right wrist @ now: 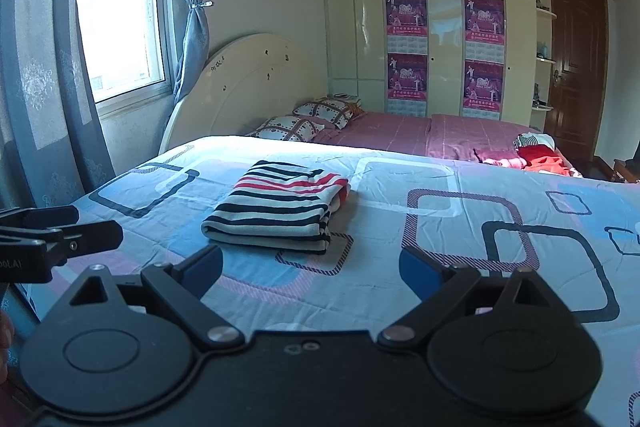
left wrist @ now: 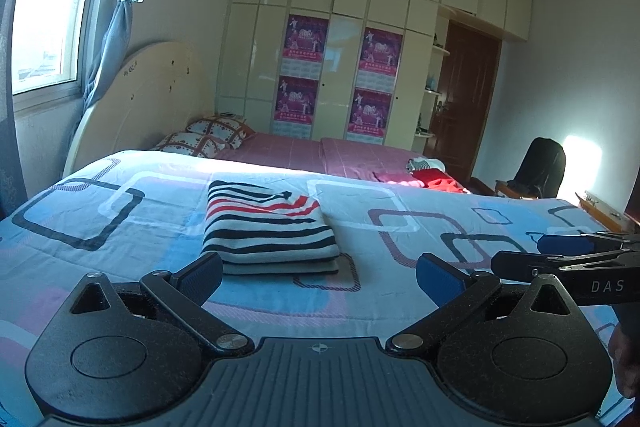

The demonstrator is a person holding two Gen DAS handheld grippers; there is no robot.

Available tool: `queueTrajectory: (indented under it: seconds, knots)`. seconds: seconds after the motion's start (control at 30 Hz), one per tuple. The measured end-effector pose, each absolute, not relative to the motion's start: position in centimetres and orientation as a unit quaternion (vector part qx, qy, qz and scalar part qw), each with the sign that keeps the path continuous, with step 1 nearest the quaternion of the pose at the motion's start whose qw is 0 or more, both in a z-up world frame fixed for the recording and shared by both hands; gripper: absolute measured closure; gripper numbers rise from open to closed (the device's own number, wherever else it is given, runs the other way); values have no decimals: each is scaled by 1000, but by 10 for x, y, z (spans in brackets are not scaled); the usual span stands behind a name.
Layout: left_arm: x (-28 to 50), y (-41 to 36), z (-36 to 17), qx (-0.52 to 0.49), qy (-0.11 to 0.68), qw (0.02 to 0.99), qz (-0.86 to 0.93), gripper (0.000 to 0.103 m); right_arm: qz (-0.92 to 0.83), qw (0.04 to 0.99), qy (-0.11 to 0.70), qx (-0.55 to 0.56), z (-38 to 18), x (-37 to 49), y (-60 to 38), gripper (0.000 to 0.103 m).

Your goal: Fold small clothes

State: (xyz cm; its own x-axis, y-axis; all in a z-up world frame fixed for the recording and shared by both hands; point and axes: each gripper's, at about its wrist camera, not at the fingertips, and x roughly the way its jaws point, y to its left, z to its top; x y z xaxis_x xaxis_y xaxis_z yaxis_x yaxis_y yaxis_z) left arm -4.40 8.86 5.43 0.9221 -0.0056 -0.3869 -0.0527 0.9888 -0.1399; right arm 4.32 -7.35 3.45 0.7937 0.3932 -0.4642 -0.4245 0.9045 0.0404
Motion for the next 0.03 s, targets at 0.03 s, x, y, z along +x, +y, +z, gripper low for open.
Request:
queueTrajectory:
  seconds: [0.03]
  knots:
    - [-44,88,55,-74,197,978,11,1,216,946,238,-33,35,43,-74,8]
